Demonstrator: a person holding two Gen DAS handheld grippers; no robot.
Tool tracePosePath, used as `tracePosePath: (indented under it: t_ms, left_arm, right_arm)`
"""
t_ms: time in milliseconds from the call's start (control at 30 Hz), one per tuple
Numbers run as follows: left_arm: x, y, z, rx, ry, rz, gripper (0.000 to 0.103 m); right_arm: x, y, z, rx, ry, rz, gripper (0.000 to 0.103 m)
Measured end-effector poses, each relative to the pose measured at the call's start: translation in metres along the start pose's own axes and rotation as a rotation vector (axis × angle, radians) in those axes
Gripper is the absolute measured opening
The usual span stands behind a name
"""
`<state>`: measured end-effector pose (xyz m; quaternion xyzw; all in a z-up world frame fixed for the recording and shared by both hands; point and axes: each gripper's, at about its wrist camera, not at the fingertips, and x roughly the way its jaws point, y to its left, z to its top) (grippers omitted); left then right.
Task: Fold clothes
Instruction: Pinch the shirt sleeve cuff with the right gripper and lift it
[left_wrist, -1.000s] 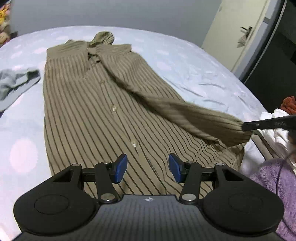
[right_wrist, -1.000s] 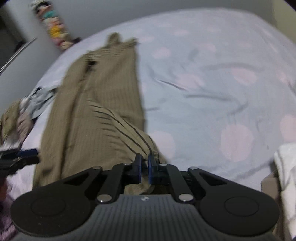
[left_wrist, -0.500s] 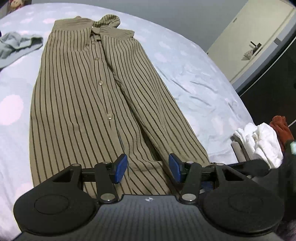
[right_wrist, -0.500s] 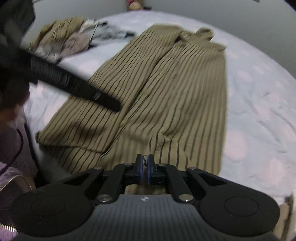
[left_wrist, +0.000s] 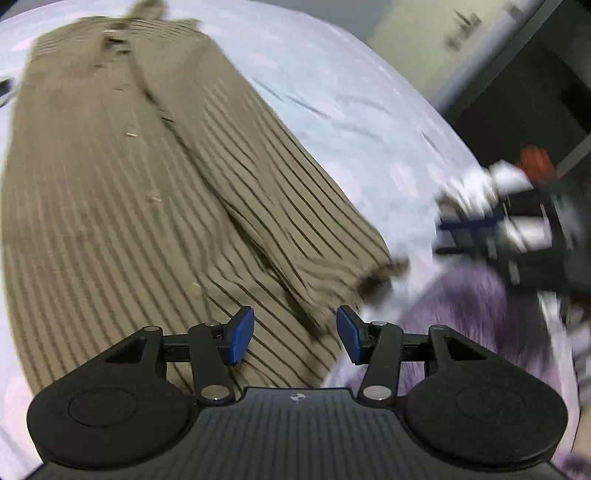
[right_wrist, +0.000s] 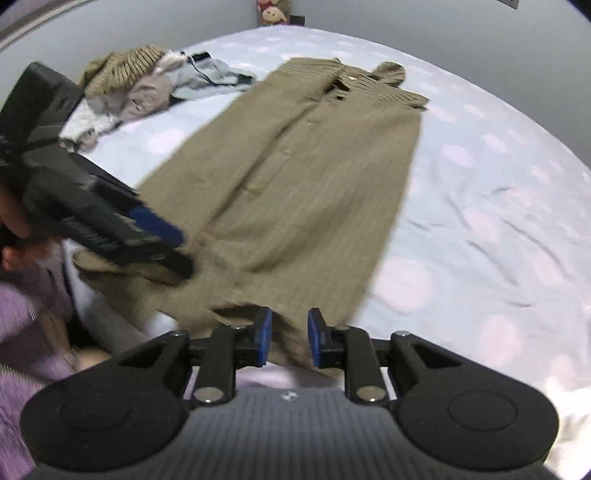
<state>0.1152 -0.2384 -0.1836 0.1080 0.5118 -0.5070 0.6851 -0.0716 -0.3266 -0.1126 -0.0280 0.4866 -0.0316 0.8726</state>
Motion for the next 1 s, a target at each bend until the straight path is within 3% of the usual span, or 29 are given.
tracePosePath:
  t_ms: [133, 200, 300, 367, 533, 567, 600, 667, 733, 1000]
  left_arm:
    - [0.02, -0.015, -0.005, 0.09, 0.075, -0.034, 0.047]
    - [0.03, -0.02, -0.007, 0.115, 0.101, -0.039, 0.047]
    - [0.045, -0.025, -0.007, 0.14, 0.133, -0.035, 0.047]
    - [0.053, -0.027, -0.005, 0.146, 0.138, -0.042, 0.047]
    - [0.063, -0.024, -0.002, 0.129, 0.137, -0.022, 0.045]
    - [0.063, -0.022, -0.001, 0.119, 0.134, -0.017, 0.041]
    - [0.064, -0.02, -0.001, 0.11, 0.131, -0.013, 0.038]
    - [0.065, -0.017, 0.001, 0.092, 0.126, -0.005, 0.015]
    - [0.066, -0.013, 0.002, 0.074, 0.121, 0.003, 0.002]
    - [0.012, -0.007, -0.006, 0.058, 0.07, -0.062, 0.0]
  right_arm:
    - [0.012, -0.031, -0.003, -0.105, 0.091, 0.031, 0.024]
    - [0.025, -0.042, 0.001, -0.14, 0.14, 0.106, 0.025]
    - [0.046, -0.045, 0.009, -0.202, 0.2, 0.217, 0.038]
    - [0.06, -0.042, 0.012, -0.236, 0.245, 0.276, 0.04]
    - [0.085, -0.035, 0.008, -0.261, 0.341, 0.295, 0.04]
    - [0.089, -0.036, 0.007, -0.239, 0.358, 0.299, 0.037]
    - [0.092, -0.037, 0.006, -0.21, 0.374, 0.306, 0.029]
    - [0.093, -0.038, 0.003, -0.168, 0.387, 0.316, 0.015]
    - [0.085, -0.035, 0.003, -0.157, 0.37, 0.306, 0.01]
    - [0.015, -0.025, 0.018, -0.13, 0.267, 0.267, 0.005]
